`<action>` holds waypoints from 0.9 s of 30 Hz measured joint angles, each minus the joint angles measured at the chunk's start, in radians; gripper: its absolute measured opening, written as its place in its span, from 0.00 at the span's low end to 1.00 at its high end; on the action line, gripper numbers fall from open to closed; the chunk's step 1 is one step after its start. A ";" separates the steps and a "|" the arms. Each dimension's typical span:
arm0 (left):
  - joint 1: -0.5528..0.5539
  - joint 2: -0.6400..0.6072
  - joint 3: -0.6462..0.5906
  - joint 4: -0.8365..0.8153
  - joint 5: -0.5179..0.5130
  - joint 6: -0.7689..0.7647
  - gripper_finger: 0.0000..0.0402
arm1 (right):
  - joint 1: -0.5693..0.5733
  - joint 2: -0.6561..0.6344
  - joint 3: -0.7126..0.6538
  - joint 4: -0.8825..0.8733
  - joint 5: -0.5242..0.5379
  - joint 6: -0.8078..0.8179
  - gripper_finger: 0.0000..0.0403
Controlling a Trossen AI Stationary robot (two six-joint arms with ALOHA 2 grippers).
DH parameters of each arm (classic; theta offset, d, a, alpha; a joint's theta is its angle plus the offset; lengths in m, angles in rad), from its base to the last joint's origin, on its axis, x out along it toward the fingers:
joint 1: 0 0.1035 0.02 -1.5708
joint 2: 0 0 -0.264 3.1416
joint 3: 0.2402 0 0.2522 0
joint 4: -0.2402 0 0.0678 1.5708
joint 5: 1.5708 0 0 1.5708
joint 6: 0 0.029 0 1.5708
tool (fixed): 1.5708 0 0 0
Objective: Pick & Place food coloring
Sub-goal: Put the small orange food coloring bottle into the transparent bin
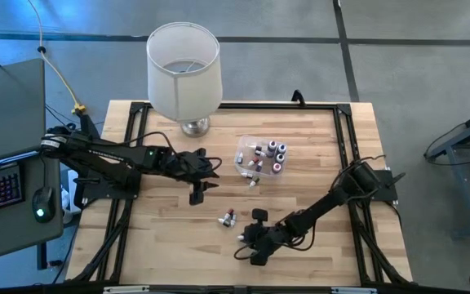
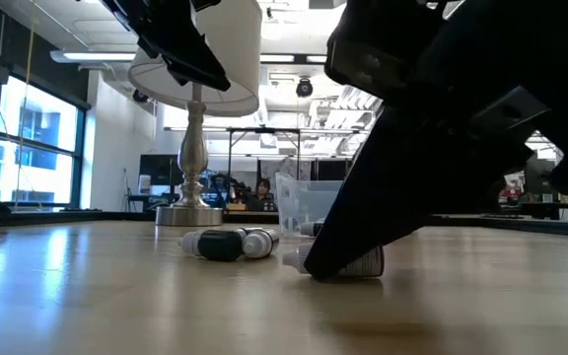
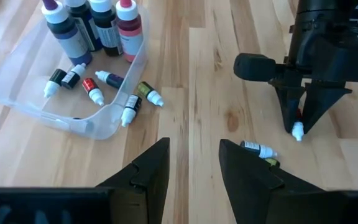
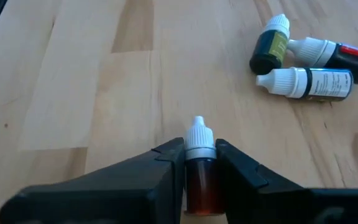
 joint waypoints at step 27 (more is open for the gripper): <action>0.000 0.129 0.002 -0.016 -0.001 -0.030 0.34 | -0.682 -0.357 -0.004 -0.454 -0.090 -0.442 0.20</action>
